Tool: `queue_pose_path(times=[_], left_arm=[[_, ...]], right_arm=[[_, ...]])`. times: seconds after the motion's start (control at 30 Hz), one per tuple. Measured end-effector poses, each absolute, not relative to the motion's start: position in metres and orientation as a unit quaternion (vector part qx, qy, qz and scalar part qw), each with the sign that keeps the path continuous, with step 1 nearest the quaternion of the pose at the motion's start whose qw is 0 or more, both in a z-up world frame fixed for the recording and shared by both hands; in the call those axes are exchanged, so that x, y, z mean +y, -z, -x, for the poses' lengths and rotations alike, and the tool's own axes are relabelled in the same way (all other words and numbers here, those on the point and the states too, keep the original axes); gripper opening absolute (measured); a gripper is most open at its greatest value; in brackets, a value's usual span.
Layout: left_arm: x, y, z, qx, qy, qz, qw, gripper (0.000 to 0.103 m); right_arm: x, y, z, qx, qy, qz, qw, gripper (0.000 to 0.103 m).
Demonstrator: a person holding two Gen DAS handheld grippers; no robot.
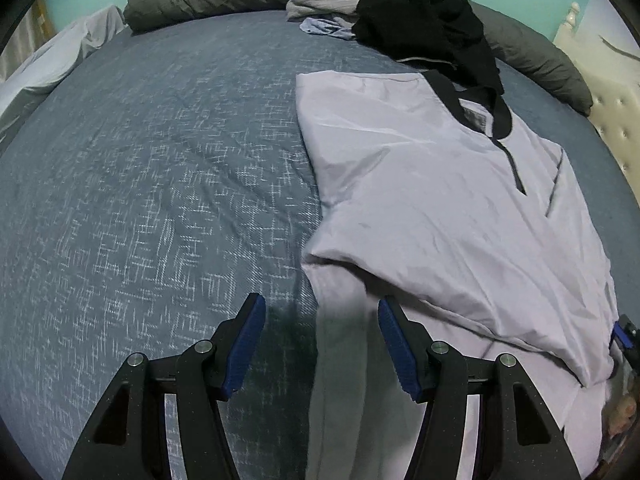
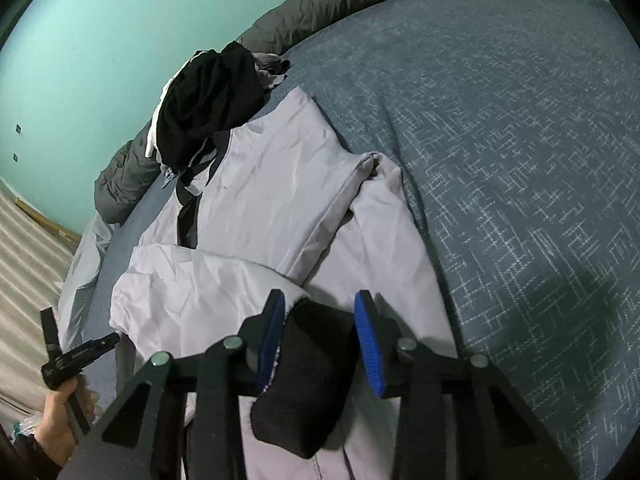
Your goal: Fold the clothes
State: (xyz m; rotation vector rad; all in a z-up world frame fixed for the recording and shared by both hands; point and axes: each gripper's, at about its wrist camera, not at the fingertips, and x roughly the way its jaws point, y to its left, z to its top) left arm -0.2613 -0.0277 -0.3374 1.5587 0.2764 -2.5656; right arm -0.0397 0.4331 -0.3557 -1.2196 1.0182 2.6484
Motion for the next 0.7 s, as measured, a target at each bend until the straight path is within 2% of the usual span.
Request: queue_pose_path(times=[0.07, 0.1, 0.23, 0.27, 0.33, 0.7], left_arm=[[-0.034, 0.341, 0.266, 0.096, 0.848, -0.518, 0.067, 0.046], [-0.035, 0.343, 0.267, 0.097, 0.846, -0.52, 0.066, 0.039], [-0.036, 0.347, 0.272, 0.088, 0.847, -0.521, 0.054, 0.024], [-0.036, 0.348, 0.272, 0.084, 0.849, -0.52, 0.052, 0.013], [-0.036, 0.348, 0.272, 0.077, 0.85, -0.518, 0.057, 0.004], [-0.06, 0.354, 0.252, 0.129, 0.855, -0.493, 0.099, 0.003]], right_arm=[[0.431, 0.355, 0.041, 0.33, -0.858, 0.394, 0.016, 0.027], [0.429, 0.355, 0.042, 0.329, -0.858, 0.394, 0.01, 0.027], [0.424, 0.355, 0.044, 0.327, -0.857, 0.397, -0.001, 0.027], [0.424, 0.355, 0.045, 0.328, -0.857, 0.397, -0.002, 0.026], [0.424, 0.356, 0.045, 0.328, -0.857, 0.397, -0.003, 0.024], [0.424, 0.358, 0.046, 0.326, -0.856, 0.4, -0.004, 0.023]])
